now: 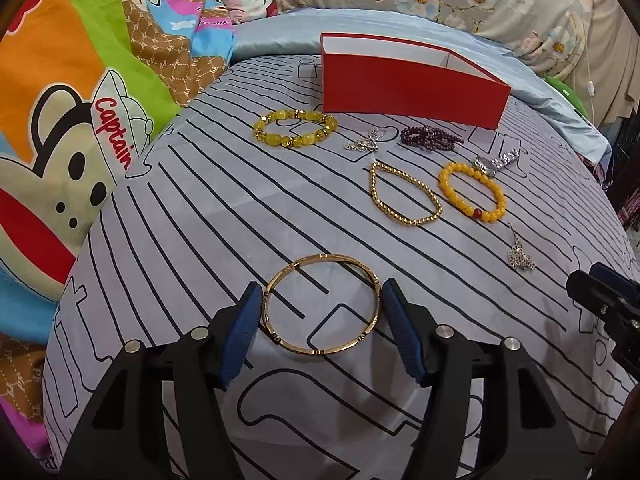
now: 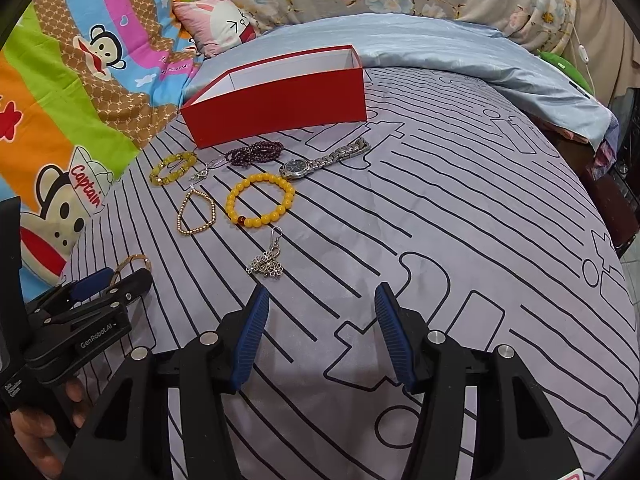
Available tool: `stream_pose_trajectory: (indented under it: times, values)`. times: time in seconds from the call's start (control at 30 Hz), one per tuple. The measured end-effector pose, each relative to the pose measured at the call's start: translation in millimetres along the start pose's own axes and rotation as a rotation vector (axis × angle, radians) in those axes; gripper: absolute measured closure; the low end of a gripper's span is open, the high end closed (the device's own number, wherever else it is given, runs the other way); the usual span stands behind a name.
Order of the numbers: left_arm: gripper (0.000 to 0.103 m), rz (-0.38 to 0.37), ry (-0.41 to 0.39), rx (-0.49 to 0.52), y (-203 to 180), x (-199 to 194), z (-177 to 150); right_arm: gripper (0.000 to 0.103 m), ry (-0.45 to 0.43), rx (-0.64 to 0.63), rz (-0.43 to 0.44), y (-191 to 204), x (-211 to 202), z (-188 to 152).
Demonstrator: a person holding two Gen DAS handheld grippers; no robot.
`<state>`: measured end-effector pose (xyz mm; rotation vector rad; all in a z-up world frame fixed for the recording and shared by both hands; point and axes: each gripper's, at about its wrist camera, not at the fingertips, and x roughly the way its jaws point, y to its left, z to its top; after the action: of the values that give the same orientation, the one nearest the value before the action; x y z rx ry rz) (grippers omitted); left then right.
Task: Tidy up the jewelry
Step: 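Grasp the gold bangle with left tool while right tool grasps the orange-yellow bead bracelet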
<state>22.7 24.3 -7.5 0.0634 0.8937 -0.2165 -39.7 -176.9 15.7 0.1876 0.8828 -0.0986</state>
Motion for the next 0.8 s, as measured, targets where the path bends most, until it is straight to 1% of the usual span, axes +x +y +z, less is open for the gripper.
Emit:
stream_pose_trajectory:
  times: [0.17,0.3,0.47,0.67,0.8]
  values:
    - [0.043,0.012,-0.006,-0.028,4.1,5.7,6.7,0.048,0.005,-0.015,0.031,7.2,7.6,9.9]
    - [0.043,0.03,-0.014,-0.016,2.1,8.0,6.3,0.048,0.006,-0.039,0.048,17.7,17.9,20.4]
    - [0.043,0.034,-0.013,-0.005,0.3,8.9,6.0,0.049,0.015,0.001,0.069,19.3,36.8,38.5]
    - [0.043,0.036,-0.013,-0.002,0.0,9.4,6.2,0.058,0.016,-0.01,0.052,24.6,55.0,53.9]
    - [0.043,0.037,-0.013,-0.001,-0.5,9.6,5.9,0.069,0.034,-0.024,0.039,26.5,67.8,58.3]
